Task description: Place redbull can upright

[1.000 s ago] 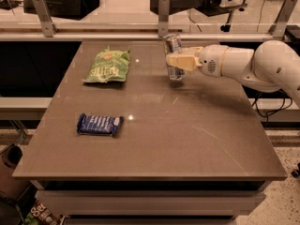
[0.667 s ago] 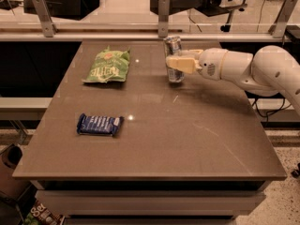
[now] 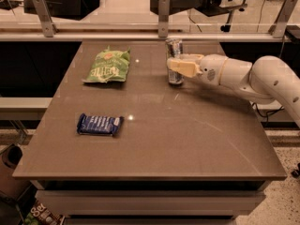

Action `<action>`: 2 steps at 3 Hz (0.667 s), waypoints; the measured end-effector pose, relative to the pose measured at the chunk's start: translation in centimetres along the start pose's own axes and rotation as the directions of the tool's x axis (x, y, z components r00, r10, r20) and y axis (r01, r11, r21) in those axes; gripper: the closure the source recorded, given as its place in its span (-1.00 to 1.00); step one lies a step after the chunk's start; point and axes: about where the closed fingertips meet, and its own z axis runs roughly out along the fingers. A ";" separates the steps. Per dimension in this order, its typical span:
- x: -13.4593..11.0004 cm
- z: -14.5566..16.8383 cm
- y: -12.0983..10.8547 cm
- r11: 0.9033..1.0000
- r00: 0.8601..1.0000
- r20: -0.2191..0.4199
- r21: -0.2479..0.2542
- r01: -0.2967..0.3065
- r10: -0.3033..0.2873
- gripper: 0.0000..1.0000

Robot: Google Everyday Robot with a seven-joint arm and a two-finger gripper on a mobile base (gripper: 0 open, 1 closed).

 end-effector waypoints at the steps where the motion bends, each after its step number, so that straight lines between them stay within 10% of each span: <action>1: -0.1 0.0 0.0 1.000 1.000 0.000 0.000 0.000 0.000 1.00; 2: -0.1 0.0 0.0 1.000 1.000 0.000 0.000 0.000 0.000 1.00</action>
Offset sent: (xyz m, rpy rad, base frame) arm -0.0015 -0.0208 -0.0267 0.0121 0.0575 -0.0871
